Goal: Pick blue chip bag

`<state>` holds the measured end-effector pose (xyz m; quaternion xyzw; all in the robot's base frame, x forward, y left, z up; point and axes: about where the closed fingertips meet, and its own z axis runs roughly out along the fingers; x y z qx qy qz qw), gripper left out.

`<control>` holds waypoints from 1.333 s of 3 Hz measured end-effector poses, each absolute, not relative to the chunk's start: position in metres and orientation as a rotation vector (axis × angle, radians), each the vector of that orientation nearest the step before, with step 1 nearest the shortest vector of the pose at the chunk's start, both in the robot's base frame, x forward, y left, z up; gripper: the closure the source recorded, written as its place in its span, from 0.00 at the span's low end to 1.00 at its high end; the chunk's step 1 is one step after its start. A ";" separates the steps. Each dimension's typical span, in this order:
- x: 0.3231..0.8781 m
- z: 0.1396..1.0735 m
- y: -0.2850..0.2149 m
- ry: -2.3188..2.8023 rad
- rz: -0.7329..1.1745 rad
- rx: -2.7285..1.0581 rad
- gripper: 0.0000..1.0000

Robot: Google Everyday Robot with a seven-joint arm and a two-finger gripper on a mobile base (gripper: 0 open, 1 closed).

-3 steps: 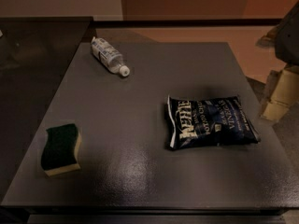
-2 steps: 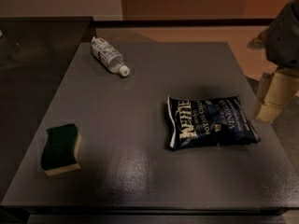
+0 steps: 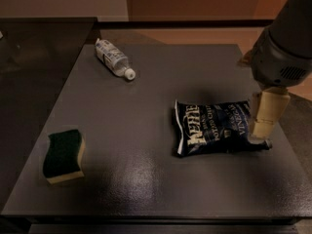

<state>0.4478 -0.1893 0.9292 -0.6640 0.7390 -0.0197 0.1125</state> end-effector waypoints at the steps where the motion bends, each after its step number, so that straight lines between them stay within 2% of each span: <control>1: 0.441 0.906 -0.188 2.189 -0.039 -2.010 0.00; 4: 0.442 0.858 -0.192 2.203 0.012 -2.038 0.00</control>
Offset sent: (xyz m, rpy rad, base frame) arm -0.0127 -0.0016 -0.0858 -0.0278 0.1094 0.0462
